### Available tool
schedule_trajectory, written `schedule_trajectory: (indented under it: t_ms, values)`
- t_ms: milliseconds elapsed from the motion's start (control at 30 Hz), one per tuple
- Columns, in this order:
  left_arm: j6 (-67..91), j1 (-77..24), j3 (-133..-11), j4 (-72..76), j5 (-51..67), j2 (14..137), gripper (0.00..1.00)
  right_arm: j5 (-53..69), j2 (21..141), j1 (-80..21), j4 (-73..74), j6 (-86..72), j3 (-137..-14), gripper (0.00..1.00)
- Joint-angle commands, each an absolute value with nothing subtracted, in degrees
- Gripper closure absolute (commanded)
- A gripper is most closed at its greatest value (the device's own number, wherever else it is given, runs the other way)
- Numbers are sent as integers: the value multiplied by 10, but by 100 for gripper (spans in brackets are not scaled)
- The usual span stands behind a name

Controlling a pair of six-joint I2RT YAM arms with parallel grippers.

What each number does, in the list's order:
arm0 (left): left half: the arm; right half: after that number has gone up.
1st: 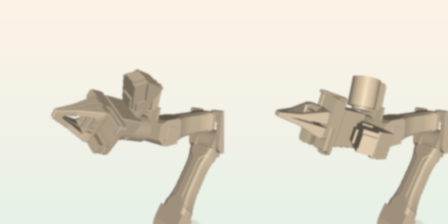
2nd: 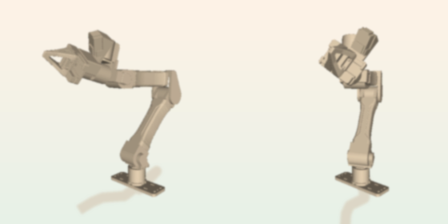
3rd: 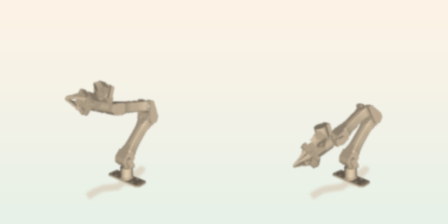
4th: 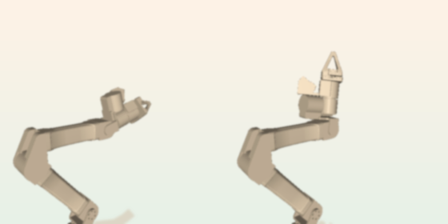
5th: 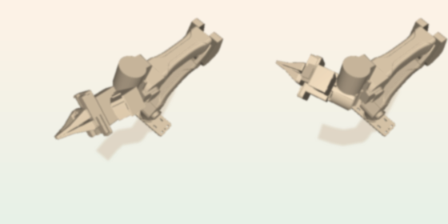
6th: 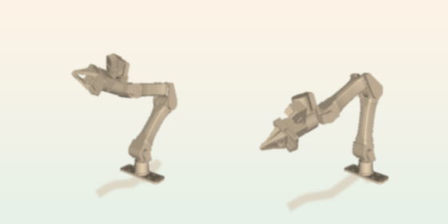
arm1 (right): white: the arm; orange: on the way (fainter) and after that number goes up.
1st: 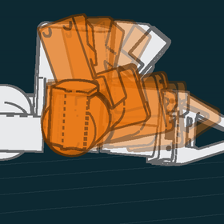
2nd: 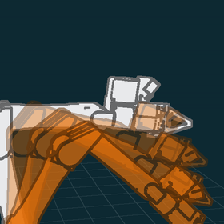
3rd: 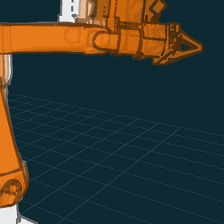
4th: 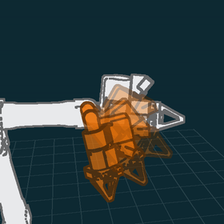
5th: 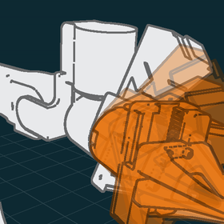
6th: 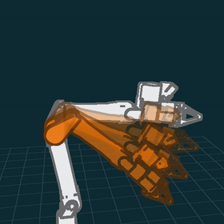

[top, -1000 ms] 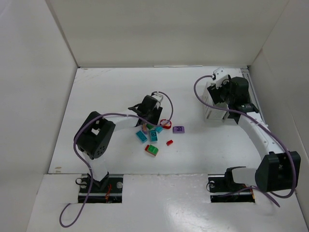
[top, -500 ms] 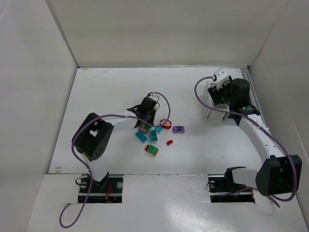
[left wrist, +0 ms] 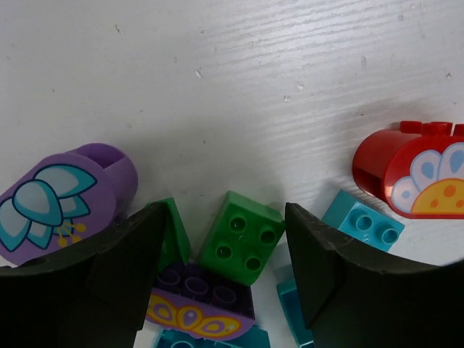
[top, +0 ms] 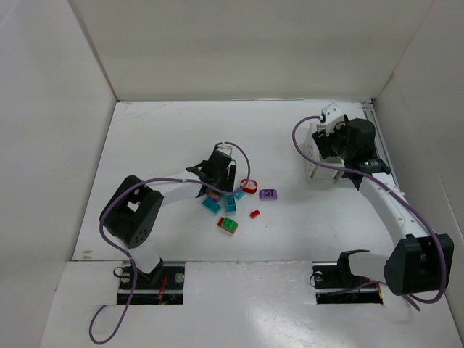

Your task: Sort the legos into containers by color

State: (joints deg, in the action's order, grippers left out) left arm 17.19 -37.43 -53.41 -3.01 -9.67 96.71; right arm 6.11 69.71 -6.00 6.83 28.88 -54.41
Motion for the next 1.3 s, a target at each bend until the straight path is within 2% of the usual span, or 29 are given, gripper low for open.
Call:
schedule_trajectory:
  t_ms: [0,100,267,400,567,600,767,1000,1133,1267]
  values:
    - [190,-375,-502,-55,-90,941,36,77,682,-57,41,284,-543,30]
    - [190,-394,-493,-43,-79,948,36,77,682,-57,41,284,-543,30]
    - [190,-408,-511,-51,-99,978,43,77,682,-57,41,279,-543,30]
    - [190,-414,-516,-56,-98,983,65,77,682,-57,41,279,-538,30]
    - [201,-414,-510,-62,-105,954,72,77,682,-57,41,273,-538,30]
    - [201,-414,-510,-62,-111,954,79,77,682,-57,41,273,-538,30]
    - [235,-414,-515,-82,-117,928,89,77,677,-57,41,273,-538,30]
    - [292,-414,-605,-160,-221,872,90,147,630,-62,41,274,-515,29]
    - [358,-414,-662,-184,-257,828,89,213,582,-97,14,269,-472,26]
    - [391,-419,-662,-138,-244,765,89,261,569,-173,-34,242,-456,24]
